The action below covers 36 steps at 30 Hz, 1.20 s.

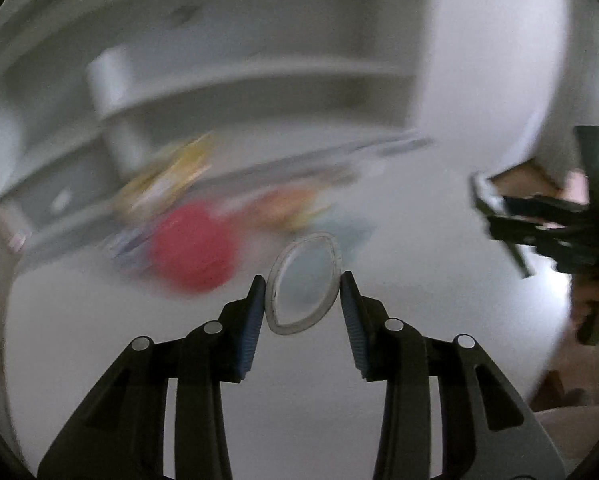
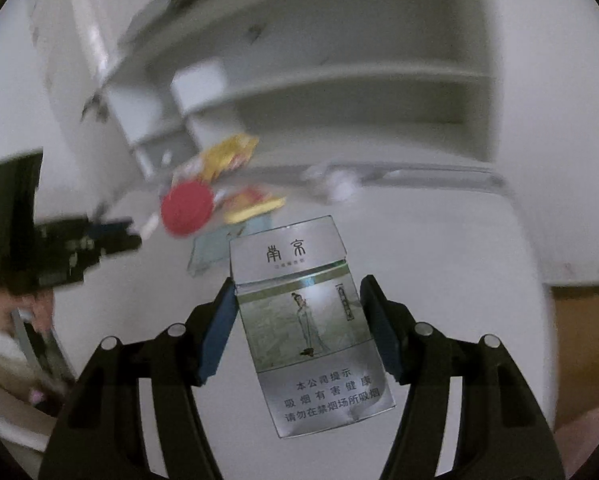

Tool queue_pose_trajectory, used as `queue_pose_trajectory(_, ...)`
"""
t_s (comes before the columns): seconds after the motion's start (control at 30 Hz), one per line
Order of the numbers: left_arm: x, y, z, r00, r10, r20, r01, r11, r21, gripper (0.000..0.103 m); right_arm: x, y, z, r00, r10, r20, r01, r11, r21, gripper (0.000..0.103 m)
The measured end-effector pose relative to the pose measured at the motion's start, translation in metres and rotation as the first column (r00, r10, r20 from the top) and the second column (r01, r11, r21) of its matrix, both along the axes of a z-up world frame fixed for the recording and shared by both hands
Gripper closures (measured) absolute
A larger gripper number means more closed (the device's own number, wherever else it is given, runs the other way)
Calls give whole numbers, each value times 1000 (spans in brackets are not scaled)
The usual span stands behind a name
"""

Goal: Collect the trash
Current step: 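Grasp the clear plastic ring with the left gripper while the right holds the pack, then carry the ring and pack over the black bin and open both grippers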

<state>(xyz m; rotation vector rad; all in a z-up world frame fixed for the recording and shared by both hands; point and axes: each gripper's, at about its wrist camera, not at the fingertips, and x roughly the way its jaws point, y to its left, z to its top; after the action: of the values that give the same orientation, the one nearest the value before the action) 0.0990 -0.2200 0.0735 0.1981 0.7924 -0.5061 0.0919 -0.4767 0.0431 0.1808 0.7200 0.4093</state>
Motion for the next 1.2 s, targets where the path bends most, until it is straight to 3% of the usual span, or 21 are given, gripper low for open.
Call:
queue_pose_trajectory(0.07, -17, -50, 7, 992, -125, 6, 125, 991, -40, 66, -27, -42, 11, 995, -91, 27, 89, 994, 61, 42)
queue_pose_trajectory(0.13, -35, -104, 7, 967, -253, 1, 253, 966, -48, 66, -64, -93, 19, 971, -233, 52, 227, 969, 102, 42)
queue_pose_trajectory(0.23, -72, -188, -4, 896, -443, -26, 441, 896, -62, 66, -115, -157, 15, 904, -426, 30, 419, 899, 129, 42)
queue_pose_trajectory(0.3, -104, -245, -19, 824, -563, -65, 557, 826, -91, 66, -149, -199, 0, 837, -547, -17, 545, 830, 118, 42)
queue_pose_trajectory(0.4, -151, -313, -55, 711, -687, -146, 673, 726, -141, 66, -188, -252, -39, 755, -644, -119, 655, 747, 116, 42)
queue_pose_trajectory(0.47, -176, -344, -85, 655, -726, -207, 714, 685, -145, 66, -208, -285, -76, 701, -681, -210, 711, 690, 134, 42)
queue_pose_trajectory(0.53, -201, -372, -129, 588, -749, -306, 754, 645, -128, 66, -221, -305, -107, 673, -683, -285, 737, 654, 172, 42)
queue_pose_trajectory(0.6, -211, -388, -170, 551, -737, -391, 772, 628, -95, 66, -224, -320, -146, 641, -673, -369, 758, 633, 161, 42)
queue_pose_trajectory(0.67, -211, -403, -224, 535, -686, -494, 770, 636, -49, 65, -223, -330, -187, 598, -658, -457, 780, 610, 141, 42)
queue_pose_trajectory(0.7, -205, -408, -253, 541, -645, -540, 759, 651, -18, 65, -219, -331, -214, 570, -636, -520, 789, 601, 130, 42)
queue_pose_trajectory(0.73, -199, -412, -276, 550, -604, -576, 742, 670, 7, 65, -212, -329, -241, 547, -602, -582, 788, 605, 115, 42)
queue_pose_trajectory(0.77, -186, -413, -308, 566, -532, -630, 702, 712, 28, 66, -209, -326, -258, 533, -578, -618, 785, 611, 104, 42)
queue_pose_trajectory(0.83, -174, -410, -335, 575, -460, -676, 656, 753, 45, 66, -202, -318, -287, 507, -523, -685, 773, 628, 93, 42)
queue_pose_trajectory(0.9, -163, -402, -347, 586, -438, -681, 636, 770, 52, 66, -201, -314, -298, 494, -514, -701, 773, 629, 84, 42)
queue_pose_trajectory(0.97, -154, -399, -349, 579, -422, -698, 605, 796, 21, 66, -201, -313, -299, 493, -520, -698, 780, 620, 89, 42)
queue_pose_trajectory(1.2, -151, -403, -345, 610, -435, -662, 599, 801, 26, 65, -211, -317, -310, 488, -501, -715, 793, 596, 123, 41)
